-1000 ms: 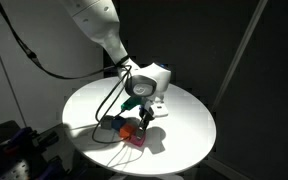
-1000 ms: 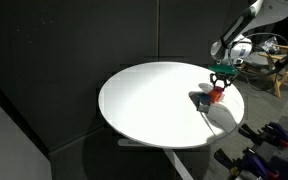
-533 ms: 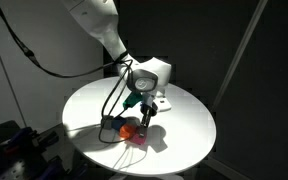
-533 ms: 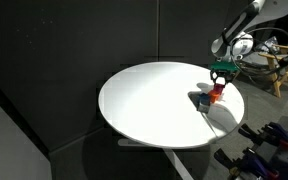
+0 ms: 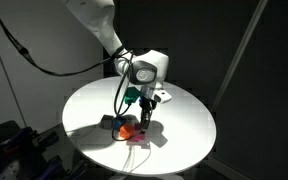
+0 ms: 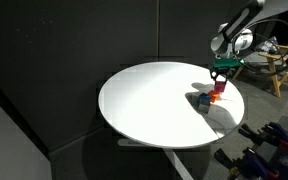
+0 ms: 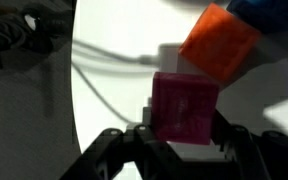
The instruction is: Put the pink block on top of the grey and blue blocks
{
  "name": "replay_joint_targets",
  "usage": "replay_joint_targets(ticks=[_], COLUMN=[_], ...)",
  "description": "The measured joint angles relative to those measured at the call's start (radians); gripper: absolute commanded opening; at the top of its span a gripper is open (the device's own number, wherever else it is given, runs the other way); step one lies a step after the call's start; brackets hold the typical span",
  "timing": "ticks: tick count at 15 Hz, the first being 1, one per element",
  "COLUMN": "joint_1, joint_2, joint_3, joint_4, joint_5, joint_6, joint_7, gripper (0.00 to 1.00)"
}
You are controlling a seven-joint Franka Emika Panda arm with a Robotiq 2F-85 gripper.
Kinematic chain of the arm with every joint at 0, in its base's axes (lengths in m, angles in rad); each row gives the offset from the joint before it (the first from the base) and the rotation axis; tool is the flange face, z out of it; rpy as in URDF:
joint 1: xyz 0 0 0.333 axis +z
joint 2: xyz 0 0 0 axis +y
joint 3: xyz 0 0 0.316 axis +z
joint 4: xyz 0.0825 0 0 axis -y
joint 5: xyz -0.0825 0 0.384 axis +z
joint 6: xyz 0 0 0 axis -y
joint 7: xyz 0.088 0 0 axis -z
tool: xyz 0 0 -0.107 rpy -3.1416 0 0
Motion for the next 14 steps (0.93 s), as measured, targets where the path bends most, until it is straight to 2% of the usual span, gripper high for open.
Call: replay_joint_targets(ticks=[6, 14], joint_1=[0.020, 0.022], joint_2=[-0.025, -0.086], joint_3=[-0.001, -0.001], joint_4=[-0.008, -0.047], joint_5=[-0.107, -0.156], joint_6=[-0.005, -0.005], joint_7=[-0.087, -0.174], gripper=[0.31, 0.31])
